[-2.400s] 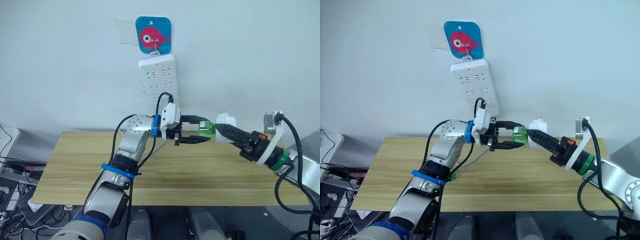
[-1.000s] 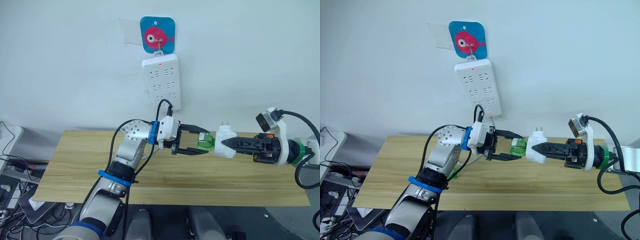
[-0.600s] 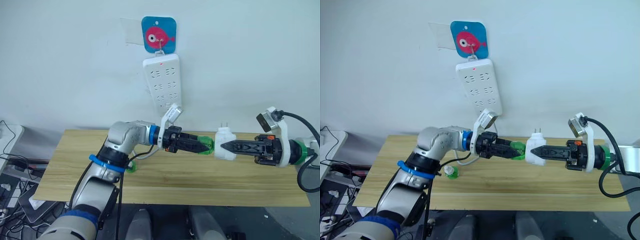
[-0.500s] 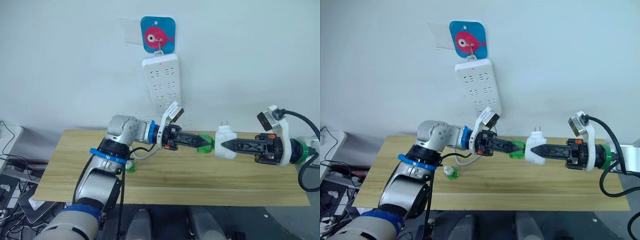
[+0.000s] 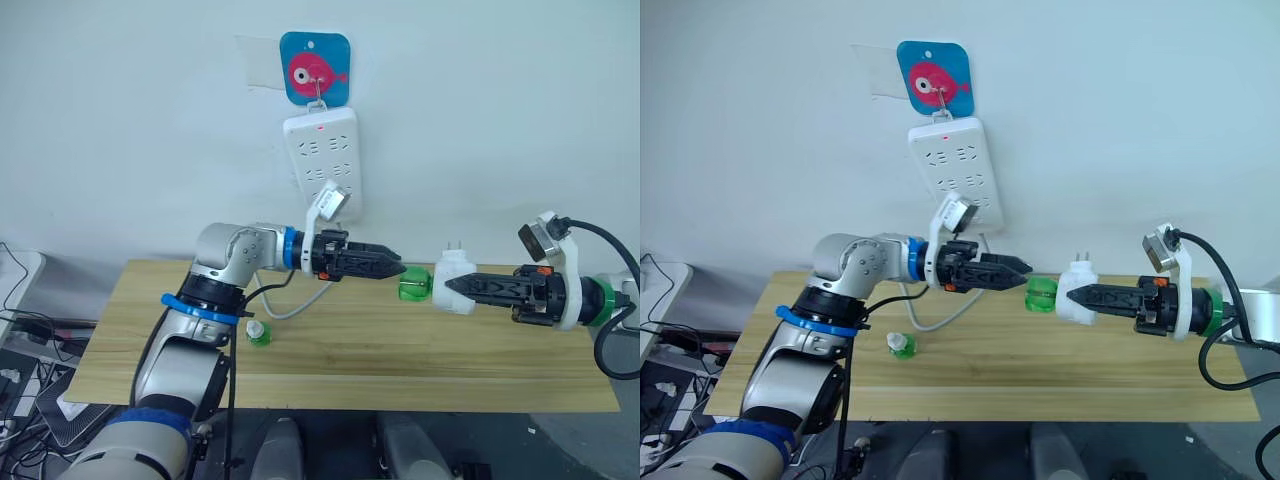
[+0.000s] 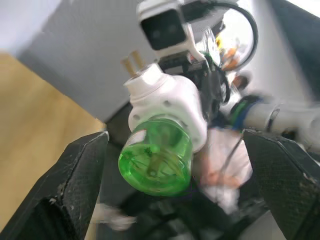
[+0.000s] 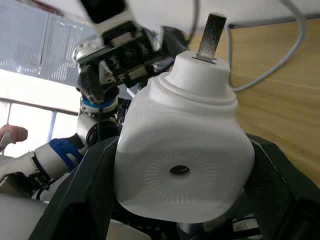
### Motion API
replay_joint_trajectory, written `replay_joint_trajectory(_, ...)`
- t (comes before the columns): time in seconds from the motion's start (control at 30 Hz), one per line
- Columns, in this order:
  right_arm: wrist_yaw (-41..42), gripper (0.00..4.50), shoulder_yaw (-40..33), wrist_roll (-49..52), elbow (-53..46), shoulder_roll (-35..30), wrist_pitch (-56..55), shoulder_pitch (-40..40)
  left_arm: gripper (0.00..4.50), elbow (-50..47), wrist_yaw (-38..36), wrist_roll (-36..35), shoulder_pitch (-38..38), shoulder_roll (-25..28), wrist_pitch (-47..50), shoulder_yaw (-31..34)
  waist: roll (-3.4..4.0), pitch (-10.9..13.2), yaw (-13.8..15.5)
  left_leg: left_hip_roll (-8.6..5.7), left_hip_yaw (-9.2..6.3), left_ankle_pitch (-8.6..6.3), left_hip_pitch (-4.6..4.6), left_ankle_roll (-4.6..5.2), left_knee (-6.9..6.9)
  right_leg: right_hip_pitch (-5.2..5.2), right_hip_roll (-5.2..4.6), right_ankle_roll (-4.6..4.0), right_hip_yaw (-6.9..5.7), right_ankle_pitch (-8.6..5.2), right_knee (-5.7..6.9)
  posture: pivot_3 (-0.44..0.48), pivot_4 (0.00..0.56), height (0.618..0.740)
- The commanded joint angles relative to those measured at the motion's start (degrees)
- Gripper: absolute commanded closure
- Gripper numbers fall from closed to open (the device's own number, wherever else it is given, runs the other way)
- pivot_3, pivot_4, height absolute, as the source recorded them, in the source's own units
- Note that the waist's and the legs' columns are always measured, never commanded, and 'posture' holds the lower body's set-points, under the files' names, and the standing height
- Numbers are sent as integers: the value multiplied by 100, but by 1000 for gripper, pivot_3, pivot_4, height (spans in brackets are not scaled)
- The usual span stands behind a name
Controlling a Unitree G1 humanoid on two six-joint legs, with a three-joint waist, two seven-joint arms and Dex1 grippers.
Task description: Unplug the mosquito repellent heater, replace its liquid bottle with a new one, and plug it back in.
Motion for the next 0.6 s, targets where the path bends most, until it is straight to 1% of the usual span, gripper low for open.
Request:
replay_joint_trajectory(0.03, -38, 1375, -278, 140, 71, -71, 28, 32, 0, -701, -407, 607, 457, 84, -1741, -246, 0, 0, 37, 1, 2, 0, 0, -1, -2, 0, 0, 0, 0, 0, -2, -44, 197, 740)
replay_joint_trajectory(0.07, -48, 1375, -288, 140, 103, -62, 44, 21, 0, -715, -448, 869, 626, 78, -2370, -311, 0, 0, 53, 1, 3, 0, 0, -1, -1, 1, -1, 0, 1, 0, -2, -44, 197, 740)
replay_joint_trajectory(0.13, -58, 1375, -299, 140, 172, -11, 67, -46, 0, -464, -198, 1334, 878, -222, -3797, -232, -1, 1, 102, 0, 11, -2, 2, 3, 0, 1, -2, 0, 7, 0, -3, -44, 197, 740)
replay_joint_trajectory(0.2, -77, 1375, -299, 140, 199, 39, 73, -102, 0, -166, 94, 1575, 972, -533, -4734, -104, -1, 0, 165, 0, 12, -3, 1, 5, 9, 0, -2, 0, 9, 1, -1, -44, 197, 740)
replay_joint_trajectory(0.33, -58, 1375, -321, 140, 182, 135, 106, -132, 0, 391, 121, 2023, 1057, -876, -6746, -150, -2, 1, 241, -3, 16, -4, -4, 7, 24, 2, -2, 13, 16, 14, -3, -38, 198, 740)
replay_joint_trajectory(0.47, 4, 1375, -324, 140, 107, 214, 138, -158, 0, 924, 72, 2189, 1010, -1114, -8109, -219, -2, 1, 270, -3, 20, -4, -6, 8, 24, 1, -2, 15, 18, 16, -8, -42, 197, 740)
replay_joint_trajectory(0.53, 48, 1375, -326, 140, 22, 237, 148, -152, 0, 1196, 132, 2283, 952, -1207, -8615, -234, -2, 1, 270, -3, 19, -5, -7, 9, 23, 0, -2, 14, 17, 16, -8, -47, 198, 740)
replay_joint_trajectory(0.6, 84, 1375, -328, 140, -48, 247, 154, -133, 0, 1381, 165, 2291, 894, -1273, -8883, -244, -2, 1, 269, -2, 17, -5, -6, 10, 22, 0, -1, 14, 16, 16, -7, -48, 197, 740)
